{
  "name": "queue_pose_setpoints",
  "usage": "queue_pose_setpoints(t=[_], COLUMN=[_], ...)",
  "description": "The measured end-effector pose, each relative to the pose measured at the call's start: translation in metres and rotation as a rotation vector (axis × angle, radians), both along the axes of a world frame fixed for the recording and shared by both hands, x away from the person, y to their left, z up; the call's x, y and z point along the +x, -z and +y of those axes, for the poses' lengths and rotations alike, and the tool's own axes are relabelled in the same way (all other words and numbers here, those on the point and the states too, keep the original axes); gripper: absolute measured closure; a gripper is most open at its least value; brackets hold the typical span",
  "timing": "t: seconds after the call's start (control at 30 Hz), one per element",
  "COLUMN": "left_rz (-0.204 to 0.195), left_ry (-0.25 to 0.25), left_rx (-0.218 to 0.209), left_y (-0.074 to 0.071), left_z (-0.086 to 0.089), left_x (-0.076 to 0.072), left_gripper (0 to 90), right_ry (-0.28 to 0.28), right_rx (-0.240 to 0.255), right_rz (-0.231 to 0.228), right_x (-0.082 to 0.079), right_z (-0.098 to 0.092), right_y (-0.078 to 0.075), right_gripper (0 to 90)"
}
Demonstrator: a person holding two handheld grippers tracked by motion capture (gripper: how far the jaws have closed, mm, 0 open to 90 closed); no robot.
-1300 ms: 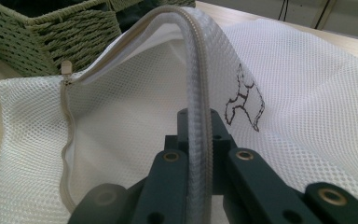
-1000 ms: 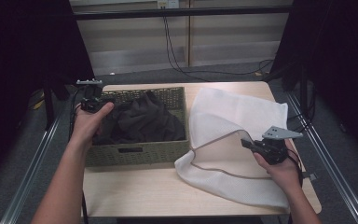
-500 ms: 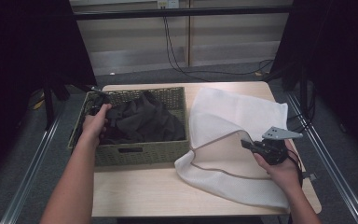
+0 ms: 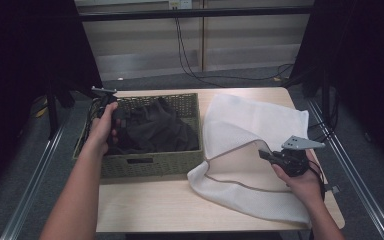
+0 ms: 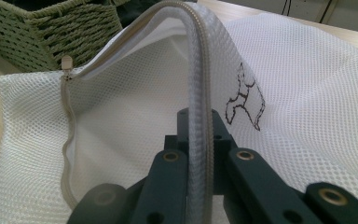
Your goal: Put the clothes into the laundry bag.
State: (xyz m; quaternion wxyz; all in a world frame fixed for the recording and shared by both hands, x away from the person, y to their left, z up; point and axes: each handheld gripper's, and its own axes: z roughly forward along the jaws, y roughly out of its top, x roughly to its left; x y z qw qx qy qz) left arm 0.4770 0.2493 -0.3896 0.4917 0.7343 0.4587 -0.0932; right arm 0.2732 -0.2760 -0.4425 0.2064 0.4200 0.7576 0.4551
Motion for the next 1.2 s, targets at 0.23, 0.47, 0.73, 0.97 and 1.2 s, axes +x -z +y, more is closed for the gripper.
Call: queue_pose_setpoints(t=[0.23,0.47,0.73,0.97,1.2], left_rz=[-0.061,0.035,0.204,0.238,0.215], left_ry=[0.132,0.058,0.089,0.113,0.133], left_rx=[0.232,0.620,0.594,0.562,0.608], left_y=[-0.013,0.029,0.067,0.079,0.081], left_z=[-0.059,-0.062,-0.018,-0.030,-0.039], left_x=[-0.021,-0.006,0.014,0.013,0.010], left_gripper=[0.0,0.0,0.0,0.0,0.4], right_ry=[-0.006,-0.006,-0.008,-0.009,-0.019], right_rx=[-0.010,-0.007,0.000,0.001,-0.004], right_rz=[-0.002,0.004,0.008,0.009,0.018], right_x=[0.000,0.000,0.000,0.000,0.002], right_z=[0.002,0.001,-0.001,0.001,0.005], right_y=[0.000,0.001,0.003,0.004,0.006], right_gripper=[88.6,88.6,88.4,88.0,87.2])
